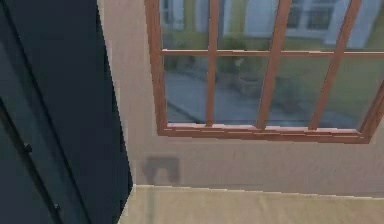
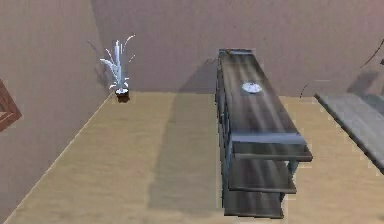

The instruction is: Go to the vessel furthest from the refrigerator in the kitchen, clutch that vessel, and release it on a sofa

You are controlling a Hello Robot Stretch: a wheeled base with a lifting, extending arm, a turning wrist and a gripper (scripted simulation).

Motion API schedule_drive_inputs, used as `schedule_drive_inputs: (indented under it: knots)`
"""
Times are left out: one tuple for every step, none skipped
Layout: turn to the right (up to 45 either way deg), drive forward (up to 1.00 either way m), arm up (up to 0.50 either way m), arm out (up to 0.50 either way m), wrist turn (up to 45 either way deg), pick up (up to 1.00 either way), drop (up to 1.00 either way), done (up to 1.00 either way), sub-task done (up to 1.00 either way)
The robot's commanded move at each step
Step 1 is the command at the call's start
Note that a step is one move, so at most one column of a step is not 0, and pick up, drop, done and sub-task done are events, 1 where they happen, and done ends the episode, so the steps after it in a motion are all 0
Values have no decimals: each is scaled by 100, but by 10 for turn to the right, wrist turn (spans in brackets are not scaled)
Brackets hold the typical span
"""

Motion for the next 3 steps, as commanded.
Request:
schedule_drive_inputs:
  knots:
    - [-450,0,0,0,0,0,0,0,0]
    - [-450,0,0,0,0,0,0,0,0]
    - [-450,0,0,0,0,0,0,0,0]
